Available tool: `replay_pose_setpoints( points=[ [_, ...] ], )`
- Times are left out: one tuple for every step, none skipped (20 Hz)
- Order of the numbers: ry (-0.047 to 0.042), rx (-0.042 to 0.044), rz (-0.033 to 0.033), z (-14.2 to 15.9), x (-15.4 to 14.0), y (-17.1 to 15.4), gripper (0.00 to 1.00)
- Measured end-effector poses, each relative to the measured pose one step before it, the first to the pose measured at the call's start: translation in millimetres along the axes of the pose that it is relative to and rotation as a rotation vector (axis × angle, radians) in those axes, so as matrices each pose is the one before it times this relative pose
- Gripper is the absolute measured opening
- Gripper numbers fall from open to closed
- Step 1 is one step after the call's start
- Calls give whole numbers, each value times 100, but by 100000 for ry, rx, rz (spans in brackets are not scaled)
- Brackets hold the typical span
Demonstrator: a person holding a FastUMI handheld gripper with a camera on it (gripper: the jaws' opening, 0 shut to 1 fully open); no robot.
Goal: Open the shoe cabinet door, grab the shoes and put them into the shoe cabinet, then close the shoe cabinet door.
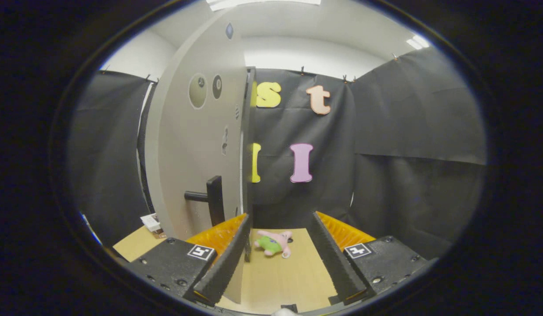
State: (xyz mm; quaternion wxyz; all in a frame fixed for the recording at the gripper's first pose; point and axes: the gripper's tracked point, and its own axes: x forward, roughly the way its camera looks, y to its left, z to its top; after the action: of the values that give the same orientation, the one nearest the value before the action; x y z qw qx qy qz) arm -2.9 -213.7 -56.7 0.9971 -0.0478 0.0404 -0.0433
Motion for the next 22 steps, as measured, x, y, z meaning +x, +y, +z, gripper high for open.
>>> replay_pose_setpoints(
  points=[
    [13, 342, 1273, -94, -184, 1045, 93],
    [572, 35, 1265, -17, -54, 865, 93],
    [81, 44, 1503, 15, -75, 1064, 93],
    [474, -240, 1210, 39, -122, 970, 93],
    [112, -121, 1281, 128, 185, 1000, 93],
    [367, -110, 1440, 91, 94, 1055, 93],
    [287, 442, 1470, 65, 180, 1176, 93],
    [427, 577, 1196, -47, 121, 1050, 93],
    [114, 533, 1373, 83, 170, 1122, 93],
    [-54, 318, 1439, 120, 331, 1311, 93],
    [113, 315, 1143, 32, 541, 1264, 93],
    [-111, 62, 866, 151, 543, 1100, 93],
    [-30, -195, 1109, 123, 609, 1291, 93],
    [-327, -265, 973, 154, 585, 1111, 93],
    [38, -350, 1604, -30, 828, 1493, 93],
    [6, -258, 890, 20, 702, 1048, 94],
    [-191, -443, 1339, 60, 787, 1195, 95],
    [669, -348, -121, -236, 745, 637, 96],
    [35, 215, -579, -95, 543, 203, 99],
    [485, 418, -592, -160, 495, 201, 99],
    [630, 500, -318, -283, 460, 286, 99],
    [574, 310, -171, -188, 307, 250, 99]
  ],
)
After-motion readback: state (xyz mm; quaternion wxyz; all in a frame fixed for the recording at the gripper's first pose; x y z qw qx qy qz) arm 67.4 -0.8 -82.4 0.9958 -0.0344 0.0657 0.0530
